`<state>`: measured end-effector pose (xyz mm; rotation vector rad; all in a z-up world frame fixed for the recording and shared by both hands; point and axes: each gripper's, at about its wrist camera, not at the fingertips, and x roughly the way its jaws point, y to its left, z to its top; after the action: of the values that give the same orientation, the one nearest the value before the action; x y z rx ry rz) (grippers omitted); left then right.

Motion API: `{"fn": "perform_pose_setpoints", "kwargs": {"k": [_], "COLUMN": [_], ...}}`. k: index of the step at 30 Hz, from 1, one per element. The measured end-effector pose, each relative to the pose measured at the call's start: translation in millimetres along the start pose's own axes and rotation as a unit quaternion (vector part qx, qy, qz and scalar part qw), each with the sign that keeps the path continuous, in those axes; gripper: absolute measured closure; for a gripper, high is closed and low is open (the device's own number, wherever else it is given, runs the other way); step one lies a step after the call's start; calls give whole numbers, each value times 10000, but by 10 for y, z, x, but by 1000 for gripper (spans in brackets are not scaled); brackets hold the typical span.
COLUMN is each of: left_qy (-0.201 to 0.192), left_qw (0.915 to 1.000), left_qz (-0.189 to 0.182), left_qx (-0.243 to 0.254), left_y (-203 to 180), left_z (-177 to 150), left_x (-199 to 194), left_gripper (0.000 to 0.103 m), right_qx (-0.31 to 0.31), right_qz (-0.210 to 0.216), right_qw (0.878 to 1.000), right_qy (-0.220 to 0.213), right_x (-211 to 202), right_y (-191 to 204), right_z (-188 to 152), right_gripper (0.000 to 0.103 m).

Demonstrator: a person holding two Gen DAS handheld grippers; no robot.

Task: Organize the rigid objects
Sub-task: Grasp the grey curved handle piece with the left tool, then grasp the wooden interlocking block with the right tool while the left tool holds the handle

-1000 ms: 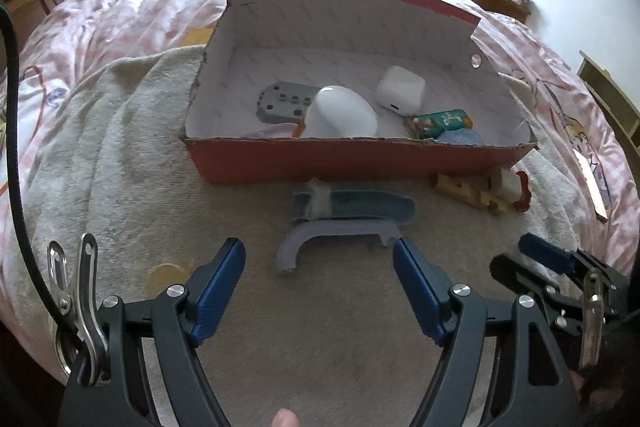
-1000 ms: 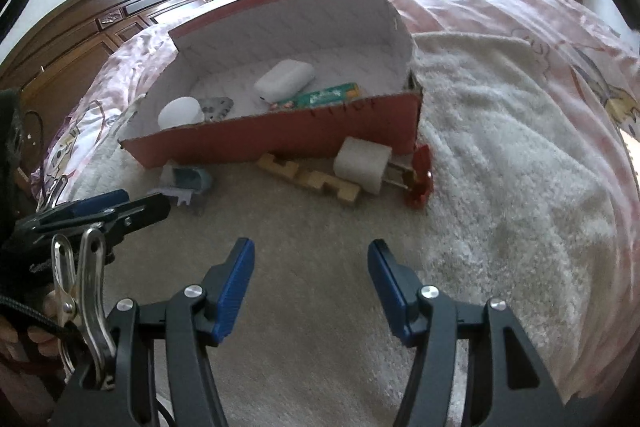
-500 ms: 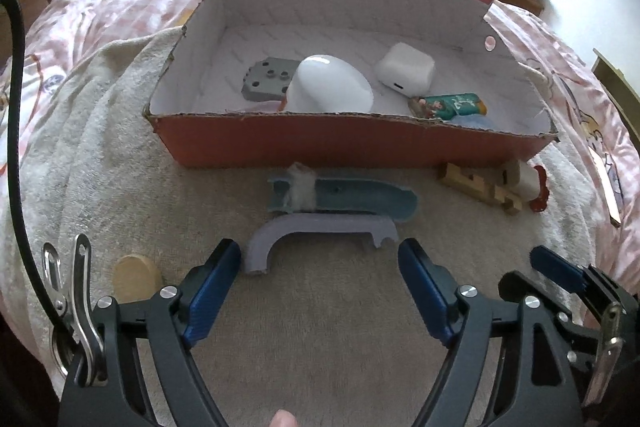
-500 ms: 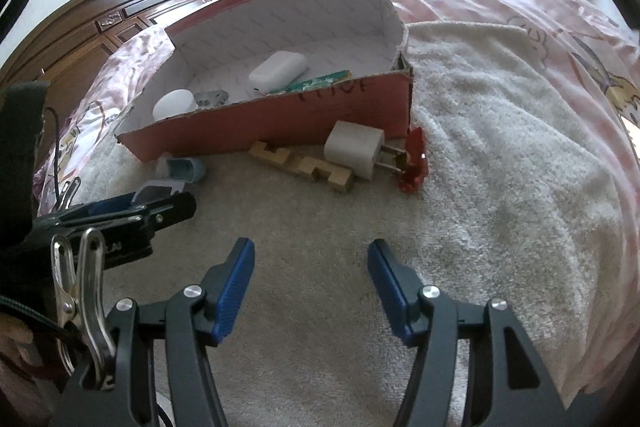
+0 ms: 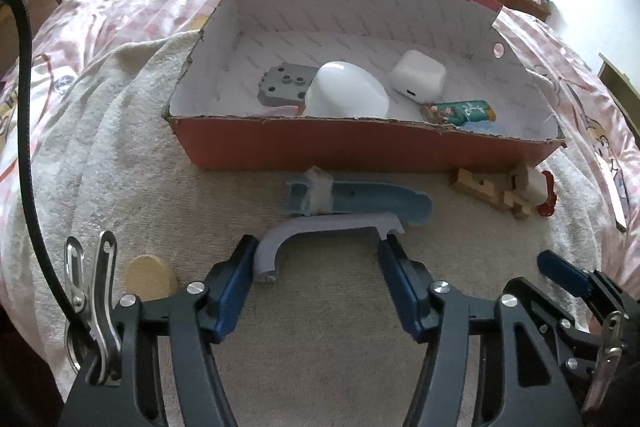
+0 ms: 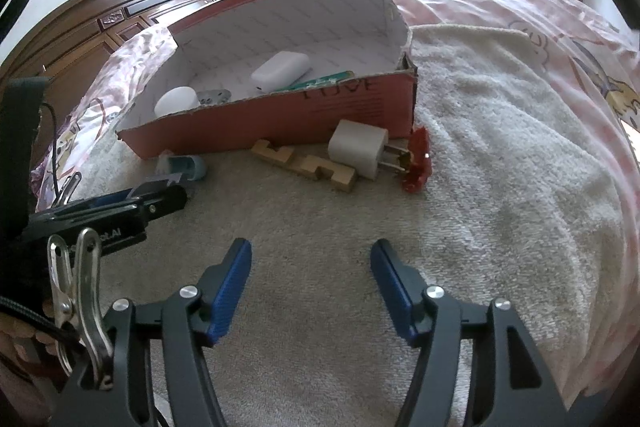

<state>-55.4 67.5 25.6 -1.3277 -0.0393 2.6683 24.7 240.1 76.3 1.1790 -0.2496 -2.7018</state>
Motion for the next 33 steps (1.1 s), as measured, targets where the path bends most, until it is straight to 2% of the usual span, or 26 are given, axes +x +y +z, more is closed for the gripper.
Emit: {"fn": "perform_pose_setpoints", "kwargs": {"k": [11, 20, 26, 33], "left_qy": [-135, -153, -164, -224], "left_qw": [9996, 9997, 9993, 9988], "left_qz": [46, 143, 57, -119], "left_qx": [224, -126, -324, -417], "left_y": [51, 366, 512, 603], "left_z": [-37, -118, -164, -189], "left_x": [-156, -183, -180, -197], "left_gripper": [40, 40, 40, 40], "right_qx": [4, 100, 382, 808], "right_qz": [-5, -102, -256, -577], "right_qw": [10000, 9999, 9989, 9946], "right_qy": [4, 34, -101, -314], "right_x": [2, 62, 187, 390], "right_y": [1, 8, 114, 228], "right_z": [0, 87, 232, 411], "right_gripper": [37, 37, 20, 12]}}
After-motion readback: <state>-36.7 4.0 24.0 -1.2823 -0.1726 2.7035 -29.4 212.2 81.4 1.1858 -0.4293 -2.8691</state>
